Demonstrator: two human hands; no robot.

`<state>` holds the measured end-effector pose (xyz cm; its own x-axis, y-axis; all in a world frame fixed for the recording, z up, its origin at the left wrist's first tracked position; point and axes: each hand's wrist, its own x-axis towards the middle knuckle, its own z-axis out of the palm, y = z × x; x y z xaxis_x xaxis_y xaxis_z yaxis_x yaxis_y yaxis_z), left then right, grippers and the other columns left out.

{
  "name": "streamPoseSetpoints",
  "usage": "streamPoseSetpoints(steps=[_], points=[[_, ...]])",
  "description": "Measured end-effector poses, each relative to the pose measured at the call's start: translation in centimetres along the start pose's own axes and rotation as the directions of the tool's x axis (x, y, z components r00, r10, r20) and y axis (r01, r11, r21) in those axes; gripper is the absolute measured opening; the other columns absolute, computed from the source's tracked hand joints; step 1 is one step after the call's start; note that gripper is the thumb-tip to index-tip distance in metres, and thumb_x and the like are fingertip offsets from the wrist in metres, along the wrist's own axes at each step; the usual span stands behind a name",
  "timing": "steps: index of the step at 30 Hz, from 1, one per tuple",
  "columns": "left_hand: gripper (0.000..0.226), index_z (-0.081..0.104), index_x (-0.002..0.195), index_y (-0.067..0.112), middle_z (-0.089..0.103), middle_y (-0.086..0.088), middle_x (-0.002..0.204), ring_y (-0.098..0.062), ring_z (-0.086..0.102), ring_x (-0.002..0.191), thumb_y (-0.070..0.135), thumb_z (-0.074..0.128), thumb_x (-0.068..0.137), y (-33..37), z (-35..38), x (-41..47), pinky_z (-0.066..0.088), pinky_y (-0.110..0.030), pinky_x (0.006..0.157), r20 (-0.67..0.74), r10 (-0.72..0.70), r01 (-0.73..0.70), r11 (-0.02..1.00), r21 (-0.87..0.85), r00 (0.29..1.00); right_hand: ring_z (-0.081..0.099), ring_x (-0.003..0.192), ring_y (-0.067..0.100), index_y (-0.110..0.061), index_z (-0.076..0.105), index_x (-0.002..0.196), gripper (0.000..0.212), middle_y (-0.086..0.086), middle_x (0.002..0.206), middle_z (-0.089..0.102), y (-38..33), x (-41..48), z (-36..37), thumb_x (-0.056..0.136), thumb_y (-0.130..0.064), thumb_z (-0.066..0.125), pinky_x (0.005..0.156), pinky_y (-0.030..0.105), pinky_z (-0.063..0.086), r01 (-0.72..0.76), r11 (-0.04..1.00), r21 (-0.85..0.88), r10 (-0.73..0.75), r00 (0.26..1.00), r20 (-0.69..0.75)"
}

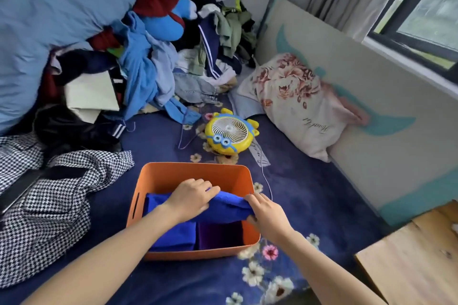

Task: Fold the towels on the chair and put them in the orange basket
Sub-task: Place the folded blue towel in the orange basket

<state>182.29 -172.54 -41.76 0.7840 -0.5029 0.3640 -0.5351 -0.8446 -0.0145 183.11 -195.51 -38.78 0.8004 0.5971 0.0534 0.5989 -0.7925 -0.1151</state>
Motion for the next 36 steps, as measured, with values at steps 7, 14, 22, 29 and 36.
streamPoseSetpoints(steps=[7,14,22,29,36], points=[[0.047,0.062,0.081,0.021,0.059,0.007,0.061,-0.013,0.057,0.05,0.017,0.081,0.038,-2.6,4.7,1.1,0.046,-0.022,0.041,0.154,-0.15,0.168,0.979,-0.112,0.977,0.053,0.104,0.026,-0.009,0.053,0.114,0.034,0.006,0.109,0.058,2.3,5.0,2.6,0.08,-0.01,0.048,0.072,0.032,0.04,-0.074,0.994,0.08,0.058,0.98,0.188],[0.046,0.069,0.083,0.018,0.063,0.007,0.067,-0.014,0.058,0.054,0.013,0.078,0.038,-3.6,7.0,3.6,0.046,-0.021,0.043,0.155,-0.237,0.26,0.954,-0.151,0.959,0.052,0.099,0.026,-0.007,0.052,0.108,0.028,0.006,0.105,0.057,5.6,9.3,3.4,0.081,-0.009,0.046,0.065,0.031,0.035,-0.063,0.995,0.071,0.047,0.975,0.217],[0.053,0.065,0.085,0.019,0.064,0.007,0.065,-0.014,0.06,0.053,0.019,0.083,0.035,-1.6,13.1,0.2,0.045,-0.018,0.041,0.436,-0.219,0.33,0.923,-0.199,0.873,0.053,0.048,0.015,-0.02,0.042,0.068,0.036,-0.007,0.053,0.053,6.4,9.8,8.9,0.037,-0.015,0.059,0.038,0.018,0.033,-0.01,1.0,-0.012,0.014,0.911,0.411],[0.027,0.067,0.081,0.015,0.062,0.004,0.065,-0.017,0.056,0.052,0.016,0.057,0.057,-4.5,12.1,2.7,0.044,-0.023,0.04,0.255,-0.274,0.316,0.938,-0.141,0.927,0.057,0.056,0.021,-0.015,0.053,0.068,0.025,-0.004,0.06,0.057,6.6,12.0,7.5,0.043,-0.014,0.056,0.065,0.026,0.027,-0.047,0.999,0.012,0.042,0.966,0.255],[0.034,0.068,0.082,0.017,0.064,0.003,0.072,-0.018,0.058,0.06,0.014,0.043,0.06,-2.0,13.0,0.3,0.043,-0.024,0.047,0.377,-0.225,0.274,0.959,-0.078,0.898,0.053,0.057,0.021,-0.02,0.036,0.076,0.052,-0.002,0.064,0.054,5.4,9.3,9.8,0.037,-0.02,0.07,0.061,0.028,0.041,0.127,0.983,-0.135,-0.067,0.922,0.38]])
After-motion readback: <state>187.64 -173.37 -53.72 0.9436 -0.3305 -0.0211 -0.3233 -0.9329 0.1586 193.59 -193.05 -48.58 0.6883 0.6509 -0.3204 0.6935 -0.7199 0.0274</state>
